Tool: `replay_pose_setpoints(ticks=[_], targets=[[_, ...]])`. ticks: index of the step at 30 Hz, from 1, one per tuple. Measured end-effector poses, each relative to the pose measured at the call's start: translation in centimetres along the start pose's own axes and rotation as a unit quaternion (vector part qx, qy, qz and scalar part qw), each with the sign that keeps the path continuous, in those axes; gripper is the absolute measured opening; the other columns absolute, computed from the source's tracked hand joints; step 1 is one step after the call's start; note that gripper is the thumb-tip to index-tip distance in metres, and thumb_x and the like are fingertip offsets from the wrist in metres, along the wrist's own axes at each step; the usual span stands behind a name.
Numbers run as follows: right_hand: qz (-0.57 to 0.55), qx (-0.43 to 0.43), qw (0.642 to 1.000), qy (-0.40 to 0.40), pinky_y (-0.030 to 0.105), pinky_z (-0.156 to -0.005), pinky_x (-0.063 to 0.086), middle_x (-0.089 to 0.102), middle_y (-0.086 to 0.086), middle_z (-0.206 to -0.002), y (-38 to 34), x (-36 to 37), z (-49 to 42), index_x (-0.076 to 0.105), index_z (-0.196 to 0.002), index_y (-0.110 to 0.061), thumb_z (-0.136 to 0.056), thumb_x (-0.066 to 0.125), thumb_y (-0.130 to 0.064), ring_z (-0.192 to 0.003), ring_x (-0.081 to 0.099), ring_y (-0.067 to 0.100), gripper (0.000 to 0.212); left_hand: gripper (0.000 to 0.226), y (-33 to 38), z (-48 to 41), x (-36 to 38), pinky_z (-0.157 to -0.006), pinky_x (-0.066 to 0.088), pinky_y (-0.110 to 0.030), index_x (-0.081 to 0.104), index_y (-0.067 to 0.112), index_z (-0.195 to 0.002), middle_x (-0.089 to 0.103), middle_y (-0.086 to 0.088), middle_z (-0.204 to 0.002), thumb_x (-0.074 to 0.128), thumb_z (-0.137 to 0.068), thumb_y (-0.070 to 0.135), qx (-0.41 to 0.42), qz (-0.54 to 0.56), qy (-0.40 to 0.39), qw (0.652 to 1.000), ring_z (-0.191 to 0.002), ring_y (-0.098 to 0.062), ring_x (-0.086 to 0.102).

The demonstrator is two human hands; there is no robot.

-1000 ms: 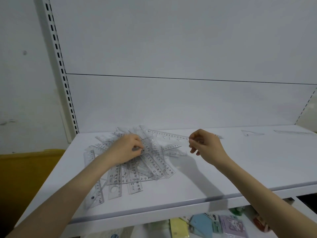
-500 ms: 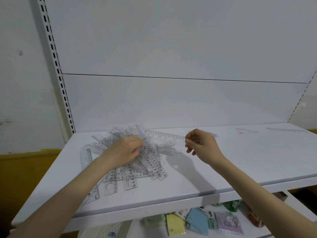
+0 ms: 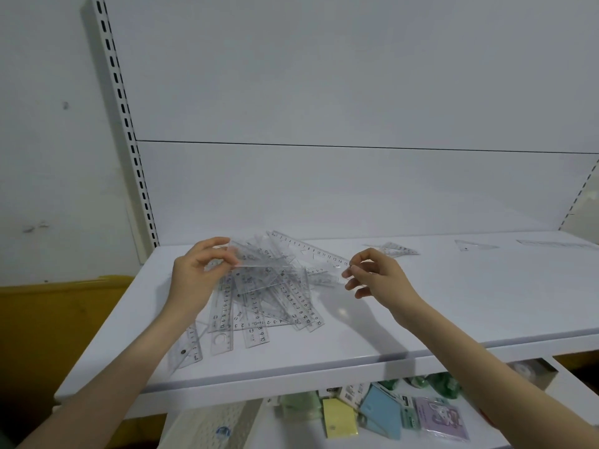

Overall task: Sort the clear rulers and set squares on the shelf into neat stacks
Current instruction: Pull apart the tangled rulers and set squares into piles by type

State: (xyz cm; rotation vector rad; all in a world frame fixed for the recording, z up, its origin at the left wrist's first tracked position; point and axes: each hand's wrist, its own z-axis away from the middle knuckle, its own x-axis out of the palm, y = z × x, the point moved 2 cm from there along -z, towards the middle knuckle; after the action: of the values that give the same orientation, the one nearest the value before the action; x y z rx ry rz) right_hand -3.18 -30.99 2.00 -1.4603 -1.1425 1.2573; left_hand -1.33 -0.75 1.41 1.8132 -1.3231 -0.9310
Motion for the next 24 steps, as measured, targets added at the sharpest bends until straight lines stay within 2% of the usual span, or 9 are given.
replay_pose_setpoints(ticks=[2, 3, 6, 8, 13, 18, 22, 24], targets=[[-0.014, 0.0, 1.0, -0.005, 0.027, -0.057, 0.05, 0.069, 0.01, -0.083, 0.0, 0.1, 0.4, 0.055, -0.091, -0.004, -0.095, 0.052, -0.001, -0.064, 0.065, 0.017, 0.006, 0.019, 0.1, 0.5, 0.0, -0.096, 0.046, -0.026, 0.073, 0.014, -0.069, 0.067, -0.002, -0.112, 0.071, -0.079, -0.002, -0.023, 0.029, 0.005, 0.999, -0.106, -0.009, 0.063], [-0.02, -0.001, 1.0, -0.006, 0.027, -0.056, 0.049, 0.069, 0.01, -0.083, 0.0, 0.1, 0.7, 0.055, -0.091, -0.004, -0.095, 0.051, 0.0, -0.064, 0.064, 0.018, 0.007, 0.014, 0.1, 0.7, 0.2, -0.095, 0.048, -0.025, 0.072, 0.009, -0.073, 0.067, -0.003, -0.113, 0.07, -0.08, -0.002, -0.034, 0.038, 0.007, 0.999, -0.106, -0.01, 0.063], [-0.031, -0.002, 0.999, -0.007, 0.028, -0.056, 0.049, 0.068, 0.011, -0.083, 0.0, -0.1, 1.4, 0.055, -0.09, -0.003, -0.095, 0.05, 0.001, -0.064, 0.064, 0.018, 0.008, 0.007, 0.3, 1.2, 0.9, -0.086, 0.048, -0.013, 0.07, -0.003, -0.085, 0.064, -0.002, -0.116, 0.063, -0.084, -0.005, -0.049, 0.053, -0.006, 0.997, -0.101, 0.002, 0.063], [-0.034, -0.003, 0.999, -0.006, 0.028, -0.057, 0.048, 0.068, 0.011, -0.083, 0.0, -0.4, 1.9, 0.054, -0.09, -0.003, -0.095, 0.05, 0.001, -0.064, 0.064, 0.018, 0.008, 0.008, 0.3, 1.6, 1.7, -0.084, 0.047, -0.012, 0.07, -0.003, -0.088, 0.066, 0.0, -0.114, 0.063, -0.083, -0.005, -0.065, 0.062, -0.008, 0.996, -0.098, 0.003, 0.063], [-0.04, -0.007, 0.999, 0.007, 0.028, -0.057, 0.049, 0.067, 0.01, -0.081, 0.5, -2.4, 3.0, 0.054, -0.088, -0.004, -0.095, 0.05, 0.002, -0.063, 0.063, 0.018, 0.01, 0.011, 0.9, 2.3, 4.4, -0.085, 0.051, -0.019, 0.067, 0.004, -0.085, 0.073, -0.005, -0.093, 0.068, -0.08, -0.005, -0.124, 0.108, 0.006, 0.986, -0.092, -0.01, 0.069], [-0.036, -0.015, 0.998, 0.04, 0.028, -0.056, 0.049, 0.067, 0.01, -0.08, 1.6, -7.0, 3.1, 0.055, -0.089, -0.003, -0.095, 0.05, 0.001, -0.063, 0.063, 0.017, 0.009, 0.012, 1.7, 2.5, 8.5, -0.084, 0.053, -0.028, 0.069, 0.003, -0.087, 0.073, -0.013, -0.095, 0.068, -0.079, -0.007, -0.159, 0.149, 0.022, 0.976, -0.093, -0.024, 0.07], [-0.014, -0.01, 0.998, 0.066, 0.028, -0.055, 0.048, 0.067, 0.009, -0.081, 2.9, -12.8, 2.5, 0.055, -0.088, -0.005, -0.094, 0.049, 0.001, -0.063, 0.063, 0.018, 0.011, 0.008, 3.4, 2.5, 13.9, -0.066, 0.058, -0.026, 0.065, -0.005, -0.088, 0.07, -0.019, -0.092, 0.061, -0.084, -0.011, -0.167, 0.194, 0.017, 0.967, -0.081, -0.024, 0.072], [0.004, -0.006, 0.997, 0.077, 0.028, -0.055, 0.048, 0.067, 0.009, -0.08, 3.8, -16.5, 1.9, 0.055, -0.086, -0.007, -0.094, 0.049, 0.002, -0.062, 0.063, 0.017, 0.013, 0.014, 4.1, 2.6, 17.3, -0.065, 0.058, -0.025, 0.064, -0.003, -0.083, 0.069, -0.019, -0.088, 0.056, -0.084, -0.014, -0.157, 0.191, 0.008, 0.969, -0.076, -0.025, 0.072]])
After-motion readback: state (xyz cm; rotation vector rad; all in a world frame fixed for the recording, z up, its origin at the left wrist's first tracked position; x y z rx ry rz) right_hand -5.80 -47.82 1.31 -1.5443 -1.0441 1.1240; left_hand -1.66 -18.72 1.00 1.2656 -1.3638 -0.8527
